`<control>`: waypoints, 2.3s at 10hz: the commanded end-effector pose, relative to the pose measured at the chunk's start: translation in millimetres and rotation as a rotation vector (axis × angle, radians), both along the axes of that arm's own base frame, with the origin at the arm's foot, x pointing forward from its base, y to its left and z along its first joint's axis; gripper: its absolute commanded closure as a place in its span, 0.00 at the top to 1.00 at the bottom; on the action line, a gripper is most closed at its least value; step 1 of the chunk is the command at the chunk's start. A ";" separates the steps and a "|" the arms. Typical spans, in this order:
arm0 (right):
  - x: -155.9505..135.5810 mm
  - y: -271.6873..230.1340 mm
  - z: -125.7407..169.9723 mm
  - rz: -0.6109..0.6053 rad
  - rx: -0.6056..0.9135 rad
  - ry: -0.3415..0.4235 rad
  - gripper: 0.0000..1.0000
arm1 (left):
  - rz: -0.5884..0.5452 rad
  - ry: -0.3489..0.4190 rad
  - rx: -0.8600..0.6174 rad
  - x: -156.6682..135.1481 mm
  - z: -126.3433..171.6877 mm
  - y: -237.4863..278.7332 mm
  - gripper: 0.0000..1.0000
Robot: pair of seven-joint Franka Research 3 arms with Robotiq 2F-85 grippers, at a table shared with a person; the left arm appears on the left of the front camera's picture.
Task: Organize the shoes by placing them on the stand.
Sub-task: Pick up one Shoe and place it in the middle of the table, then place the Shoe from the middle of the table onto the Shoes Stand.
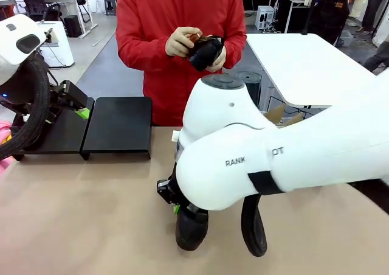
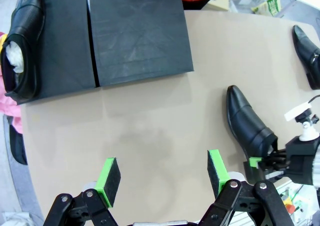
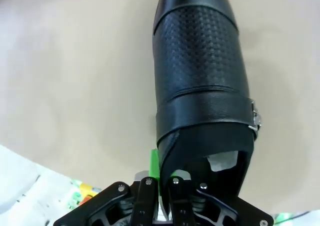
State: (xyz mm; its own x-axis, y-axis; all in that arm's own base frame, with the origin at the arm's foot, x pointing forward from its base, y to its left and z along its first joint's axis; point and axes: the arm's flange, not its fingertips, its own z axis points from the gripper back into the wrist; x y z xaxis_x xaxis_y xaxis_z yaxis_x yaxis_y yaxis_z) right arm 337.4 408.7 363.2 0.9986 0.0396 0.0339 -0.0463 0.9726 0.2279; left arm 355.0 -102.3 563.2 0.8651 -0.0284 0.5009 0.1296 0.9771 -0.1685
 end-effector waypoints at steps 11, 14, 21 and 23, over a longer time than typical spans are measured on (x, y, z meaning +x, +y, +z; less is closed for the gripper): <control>0.5 -35.7 49.0 -0.063 0.113 -0.002 1.00 | -0.011 -0.004 0.006 0.9 0.1 2.7 0.90; 7.0 -3.8 26.6 -0.108 0.094 -0.002 1.00 | -0.011 -0.004 0.006 0.9 0.1 2.7 0.90; 7.0 -8.2 24.1 -0.096 0.091 0.020 1.00 | -0.011 -0.004 0.006 0.9 0.1 2.7 0.90; -3.6 -51.0 76.1 -0.045 0.058 -0.039 1.00 | -0.011 -0.004 0.006 0.9 0.1 2.7 0.90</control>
